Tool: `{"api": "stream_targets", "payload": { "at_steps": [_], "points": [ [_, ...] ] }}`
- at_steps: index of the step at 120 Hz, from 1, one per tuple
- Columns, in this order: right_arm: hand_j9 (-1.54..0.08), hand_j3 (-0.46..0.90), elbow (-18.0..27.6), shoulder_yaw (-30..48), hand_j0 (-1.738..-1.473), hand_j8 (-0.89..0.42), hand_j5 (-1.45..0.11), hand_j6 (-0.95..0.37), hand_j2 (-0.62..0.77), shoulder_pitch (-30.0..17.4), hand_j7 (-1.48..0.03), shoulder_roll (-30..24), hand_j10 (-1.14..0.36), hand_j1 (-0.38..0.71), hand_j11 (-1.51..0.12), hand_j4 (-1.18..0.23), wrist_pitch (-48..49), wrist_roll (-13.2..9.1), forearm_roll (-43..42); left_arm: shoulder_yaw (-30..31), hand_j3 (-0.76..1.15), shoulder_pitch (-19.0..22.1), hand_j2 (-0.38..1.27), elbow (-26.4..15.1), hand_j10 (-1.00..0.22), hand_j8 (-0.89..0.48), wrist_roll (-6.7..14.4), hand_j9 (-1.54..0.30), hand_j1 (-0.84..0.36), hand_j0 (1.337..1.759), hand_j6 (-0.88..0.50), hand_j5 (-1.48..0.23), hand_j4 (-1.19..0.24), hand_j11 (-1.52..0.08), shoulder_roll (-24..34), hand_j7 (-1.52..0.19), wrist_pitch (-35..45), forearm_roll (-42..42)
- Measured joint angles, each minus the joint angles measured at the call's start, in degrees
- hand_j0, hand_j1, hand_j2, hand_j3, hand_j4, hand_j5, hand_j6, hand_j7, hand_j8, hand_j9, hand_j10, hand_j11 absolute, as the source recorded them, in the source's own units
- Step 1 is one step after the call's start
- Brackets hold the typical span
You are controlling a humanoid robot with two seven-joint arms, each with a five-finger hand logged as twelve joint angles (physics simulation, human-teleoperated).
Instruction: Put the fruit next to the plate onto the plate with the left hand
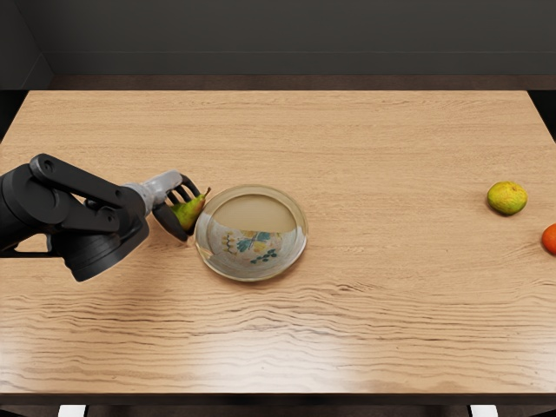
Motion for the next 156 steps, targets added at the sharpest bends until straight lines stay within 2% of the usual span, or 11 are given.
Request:
{"api": "stream_targets", "payload": {
  "at_steps": [54,64,78,85,90,99,110,122,127,143,156],
  "points": [
    [0.00,0.00,0.0,0.0,-1.658,0.00,0.00,0.00,0.00,0.0,0.00,0.0,0.00,-0.35,0.00,0.00,0.0,0.0,0.0,-0.2,0.00,0.2,0.09,0.0,-0.47,-0.47,0.0,-0.61,-0.22,1.658,-0.47,-0.61,-0.47,-0.61,-0.2,-0.61,0.2,-0.2],
    [0.00,0.00,0.0,0.0,-1.658,0.00,0.00,0.00,0.00,0.0,0.00,0.0,0.00,-0.35,0.00,0.00,0.0,0.0,0.0,-0.1,0.00,0.2,0.08,-0.1,-0.54,-0.46,0.2,-0.71,-0.24,1.656,-0.46,-0.69,-0.55,-0.70,-0.7,-0.70,0.2,-0.2],
    [0.00,0.00,0.0,0.0,-1.658,0.00,0.00,0.00,0.00,0.0,0.00,0.0,0.00,-0.35,0.00,0.00,0.0,0.0,0.0,-0.2,0.00,0.2,0.19,-0.2,-0.56,-0.38,0.1,-0.87,-0.29,1.654,-0.42,-0.84,-0.66,-0.86,-0.7,-0.85,0.2,-0.1],
    [0.00,0.00,0.0,0.0,-1.658,0.00,0.00,0.00,0.00,0.0,0.00,0.0,0.00,-0.35,0.00,0.00,0.0,0.0,0.0,-0.1,0.00,0.1,0.24,-0.2,-0.56,-0.35,0.1,-0.92,-0.30,1.653,-0.41,-0.83,-0.66,-0.92,-0.7,-0.91,0.2,-0.3],
    [0.00,0.00,0.0,0.0,-1.658,0.00,0.00,0.00,0.00,0.0,0.00,0.0,0.00,-0.35,0.00,0.00,0.0,0.0,0.0,-0.1,0.00,0.0,0.28,-0.2,-0.58,-0.35,0.1,-0.96,-0.29,1.652,-0.42,-0.76,-0.71,-0.96,-0.6,-0.94,0.2,-0.5],
    [0.00,0.00,0.0,0.0,-1.658,0.00,0.00,0.00,0.00,0.0,0.00,0.0,0.00,-0.35,0.00,0.00,0.0,0.0,0.0,0.0,0.00,-0.3,0.40,-0.2,-0.61,-0.38,0.1,-1.00,-0.28,1.652,-0.44,-0.86,-0.73,-1.00,-0.2,-0.99,0.1,-0.7],
    [0.00,0.00,0.0,0.0,-1.658,0.00,0.00,0.00,0.00,0.0,0.00,0.0,0.00,-0.35,0.00,0.00,0.0,0.0,0.0,0.1,0.00,-0.9,0.43,-0.3,-0.59,-0.35,0.1,-1.04,-0.29,1.652,-0.41,-0.97,-0.68,-1.04,1.1,-1.04,0.0,-0.9],
    [0.00,0.00,0.0,0.0,-1.658,0.00,0.00,0.00,0.00,0.0,0.00,0.0,0.00,-0.35,0.00,0.00,0.0,0.0,0.0,0.1,0.00,-2.3,0.34,-0.3,-0.60,-0.36,0.2,-1.08,-0.24,1.653,-0.40,-1.05,-0.66,-1.06,2.6,-1.07,-0.1,-1.7],
    [0.00,0.00,0.0,0.0,-1.658,0.00,0.00,0.00,0.00,0.0,0.00,0.0,0.00,-0.35,0.00,0.00,0.0,0.0,0.0,0.2,0.00,-3.1,0.47,-0.4,-0.60,-0.35,0.2,-1.09,-0.29,1.653,-0.38,-1.07,-0.63,-1.07,3.3,-1.08,-0.2,-2.2],
    [0.00,0.00,0.0,0.0,-1.658,0.00,0.00,0.00,0.00,0.0,0.00,0.0,0.00,-0.35,0.00,0.00,0.0,0.0,0.0,-1.3,0.00,-6.9,0.51,-1.0,-0.56,-0.31,0.3,-1.11,-0.33,1.652,-0.33,-1.13,-0.56,-1.09,4.7,-1.11,-2.4,-3.6],
    [0.00,0.00,0.0,0.0,-1.658,0.00,0.00,0.00,0.00,0.0,0.00,0.0,0.00,-0.35,0.00,0.00,0.0,0.0,0.0,-5.3,0.00,-8.9,0.62,-1.8,-0.60,-0.35,0.2,-1.12,-0.35,1.653,-0.37,-1.14,-0.55,-1.10,4.4,-1.12,-10.9,-5.1]
  ]
}}
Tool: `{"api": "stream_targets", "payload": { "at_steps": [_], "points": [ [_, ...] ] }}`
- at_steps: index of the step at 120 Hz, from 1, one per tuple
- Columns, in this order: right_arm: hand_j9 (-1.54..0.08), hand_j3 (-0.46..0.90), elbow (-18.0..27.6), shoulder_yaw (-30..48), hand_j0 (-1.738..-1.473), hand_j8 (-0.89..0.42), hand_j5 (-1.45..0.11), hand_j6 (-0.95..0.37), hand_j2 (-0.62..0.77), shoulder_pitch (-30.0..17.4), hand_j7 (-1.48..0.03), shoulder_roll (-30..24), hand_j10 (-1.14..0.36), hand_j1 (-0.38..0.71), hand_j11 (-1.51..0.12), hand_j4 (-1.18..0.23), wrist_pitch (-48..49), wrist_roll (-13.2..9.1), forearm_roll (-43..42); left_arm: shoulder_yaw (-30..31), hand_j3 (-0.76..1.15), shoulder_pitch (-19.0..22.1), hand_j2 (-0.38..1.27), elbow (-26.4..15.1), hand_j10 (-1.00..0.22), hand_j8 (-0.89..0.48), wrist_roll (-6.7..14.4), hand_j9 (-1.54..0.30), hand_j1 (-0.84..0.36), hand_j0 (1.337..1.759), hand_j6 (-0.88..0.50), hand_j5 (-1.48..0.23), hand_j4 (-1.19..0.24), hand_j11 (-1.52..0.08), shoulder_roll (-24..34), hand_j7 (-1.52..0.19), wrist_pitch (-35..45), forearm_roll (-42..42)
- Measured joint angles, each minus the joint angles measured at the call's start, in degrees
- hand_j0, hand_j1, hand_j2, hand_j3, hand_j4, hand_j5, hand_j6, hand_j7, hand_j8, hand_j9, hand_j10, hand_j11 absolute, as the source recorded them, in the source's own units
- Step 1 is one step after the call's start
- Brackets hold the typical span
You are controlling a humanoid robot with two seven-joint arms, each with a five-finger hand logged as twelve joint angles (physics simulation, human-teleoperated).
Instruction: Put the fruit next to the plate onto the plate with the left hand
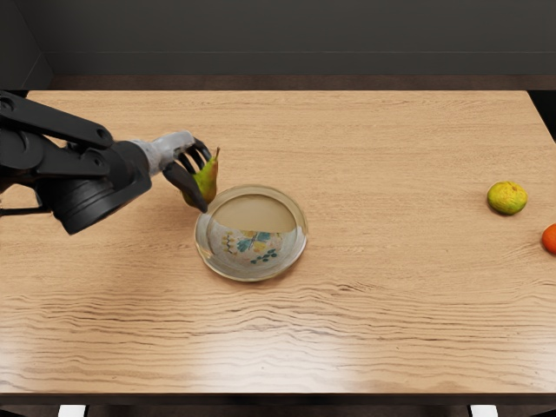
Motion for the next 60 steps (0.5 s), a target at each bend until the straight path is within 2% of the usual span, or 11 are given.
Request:
{"api": "stream_targets", "payload": {
  "at_steps": [16,29,48,53,60],
  "points": [
    [0.00,0.00,0.0,0.0,-1.658,0.00,0.00,0.00,0.00,0.0,0.00,0.0,0.00,-0.35,0.00,0.00,0.0,0.0,0.0,-3.9,0.00,0.7,0.61,-0.4,-0.61,-0.37,-0.1,-1.13,-0.34,1.653,-0.34,-1.18,-0.52,-1.09,-1.9,-1.14,-8.2,-1.1],
    [0.00,0.00,0.0,0.0,-1.658,0.00,0.00,0.00,0.00,0.0,0.00,0.0,0.00,-0.35,0.00,0.00,0.0,0.0,0.0,-5.4,0.00,0.7,0.61,-0.4,-0.62,-0.36,-0.1,-1.14,-0.34,1.654,-0.35,-1.20,-0.53,-1.09,-2.6,-1.14,-10.2,-1.4],
    [0.00,0.00,0.0,0.0,-1.658,0.00,0.00,0.00,0.00,0.0,0.00,0.0,0.00,-0.35,0.00,0.00,0.0,0.0,0.0,-5.9,0.00,0.2,0.53,0.1,-0.64,-0.40,-0.2,-1.13,-0.28,1.654,-0.38,-1.20,-0.57,-1.08,-2.5,-1.12,-11.0,-1.5],
    [0.00,0.00,0.0,0.0,-1.658,0.00,0.00,0.00,0.00,0.0,0.00,0.0,0.00,-0.35,0.00,0.00,0.0,0.0,0.0,-5.9,0.00,0.2,0.48,0.3,-0.61,-0.40,-0.2,-1.04,-0.26,1.655,-0.39,-1.10,-0.55,-1.00,-2.3,-1.03,-10.8,-1.5],
    [0.00,0.00,0.0,0.0,-1.658,0.00,0.00,0.00,0.00,0.0,0.00,0.0,0.00,-0.35,0.00,0.00,0.0,0.0,0.0,-5.7,0.00,0.2,0.37,0.6,-0.48,-0.32,-0.3,-0.80,-0.12,1.656,-0.30,-0.84,-0.43,-0.77,-2.3,-0.79,-10.6,-1.4]
  ]
}}
